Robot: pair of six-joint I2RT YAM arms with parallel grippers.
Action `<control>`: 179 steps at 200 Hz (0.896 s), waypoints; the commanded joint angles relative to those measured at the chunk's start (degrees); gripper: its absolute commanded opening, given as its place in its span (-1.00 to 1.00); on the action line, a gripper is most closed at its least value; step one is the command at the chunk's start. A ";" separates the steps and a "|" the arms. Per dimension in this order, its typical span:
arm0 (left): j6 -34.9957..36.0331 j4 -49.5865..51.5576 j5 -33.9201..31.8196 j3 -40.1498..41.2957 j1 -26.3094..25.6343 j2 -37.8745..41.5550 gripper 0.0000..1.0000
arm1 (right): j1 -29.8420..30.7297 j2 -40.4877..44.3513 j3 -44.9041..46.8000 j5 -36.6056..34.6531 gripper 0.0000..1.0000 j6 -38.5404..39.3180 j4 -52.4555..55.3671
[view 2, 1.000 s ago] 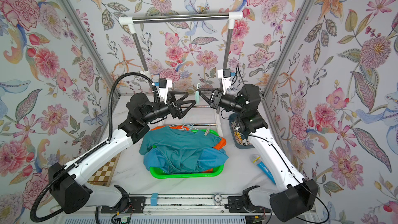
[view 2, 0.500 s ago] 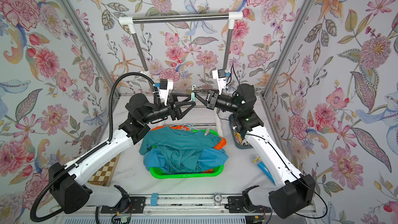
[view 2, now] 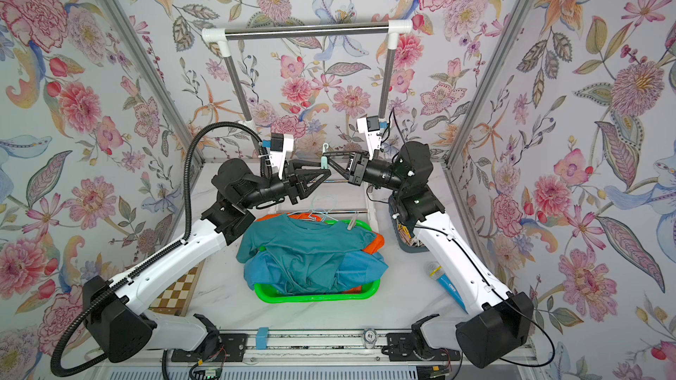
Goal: Use clothespins to secure the t-shirt on both sides of the hanger
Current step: Pick up the clothespin from the storage box.
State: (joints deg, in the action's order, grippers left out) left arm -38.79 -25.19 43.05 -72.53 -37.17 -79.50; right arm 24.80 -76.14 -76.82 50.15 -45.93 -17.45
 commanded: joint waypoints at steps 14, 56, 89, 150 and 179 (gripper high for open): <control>0.19 -0.39 0.09 -2.00 -0.46 -0.30 -0.33 | 0.60 0.45 -1.83 0.39 -1.00 0.38 -1.71; 0.16 -0.25 0.45 -2.42 -0.51 -0.39 -0.43 | 0.60 0.73 -1.98 0.46 -0.80 0.85 -1.18; 0.03 -0.25 0.50 -2.34 -0.46 -0.54 -0.55 | 0.60 0.94 -2.29 0.14 -0.79 0.93 -1.28; -0.41 -0.91 0.99 -2.62 -0.51 -1.01 -0.72 | 0.78 0.73 -2.03 -0.23 -0.60 0.77 -1.70; -0.26 -0.91 0.85 -2.41 -0.46 -1.15 -0.74 | 0.78 0.67 -2.51 -0.18 -0.49 0.67 -1.99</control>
State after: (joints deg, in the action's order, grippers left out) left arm -38.98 -25.32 43.35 -73.17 -37.17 -79.64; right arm 25.10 -76.14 -77.30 49.34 -45.30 -17.80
